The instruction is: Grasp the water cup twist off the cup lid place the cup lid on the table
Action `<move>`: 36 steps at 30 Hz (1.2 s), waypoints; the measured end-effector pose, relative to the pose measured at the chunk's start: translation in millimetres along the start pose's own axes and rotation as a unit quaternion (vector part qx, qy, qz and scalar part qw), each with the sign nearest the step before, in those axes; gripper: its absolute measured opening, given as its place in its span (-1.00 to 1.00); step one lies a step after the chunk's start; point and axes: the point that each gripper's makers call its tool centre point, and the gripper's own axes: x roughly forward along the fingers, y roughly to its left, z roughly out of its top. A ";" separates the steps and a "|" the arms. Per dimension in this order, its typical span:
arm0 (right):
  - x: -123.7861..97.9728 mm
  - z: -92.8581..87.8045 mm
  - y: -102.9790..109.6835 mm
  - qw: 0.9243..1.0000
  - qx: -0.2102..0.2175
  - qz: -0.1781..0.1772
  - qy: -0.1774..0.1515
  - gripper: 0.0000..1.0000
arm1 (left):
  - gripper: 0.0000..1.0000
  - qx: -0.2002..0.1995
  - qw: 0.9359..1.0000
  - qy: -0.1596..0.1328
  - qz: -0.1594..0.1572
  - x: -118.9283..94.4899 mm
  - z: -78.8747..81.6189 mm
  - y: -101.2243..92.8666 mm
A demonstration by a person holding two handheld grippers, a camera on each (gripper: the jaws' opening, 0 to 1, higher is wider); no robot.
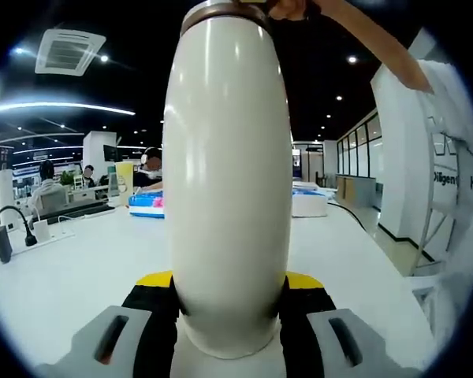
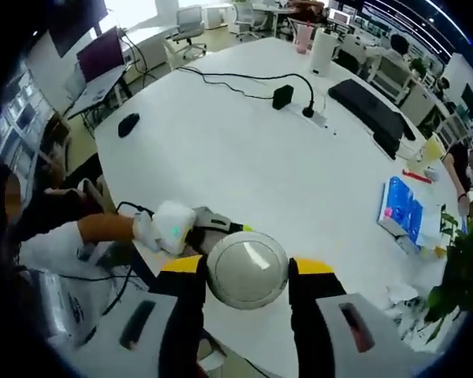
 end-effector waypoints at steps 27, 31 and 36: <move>-1.3 5.2 0.6 0.971 -0.232 0.062 0.010 -0.12 | 0.02 0.000 1.000 0.001 -0.002 0.3 -0.1 0.1; -1.9 3.4 0.9 0.956 -0.282 0.071 0.035 -0.12 | 0.02 0.001 1.000 0.001 -0.002 0.6 0.1 -0.4; -1.5 3.5 4.5 0.926 -0.367 0.081 0.039 -0.12 | 0.02 0.001 1.000 0.001 -0.003 0.4 0.0 -0.4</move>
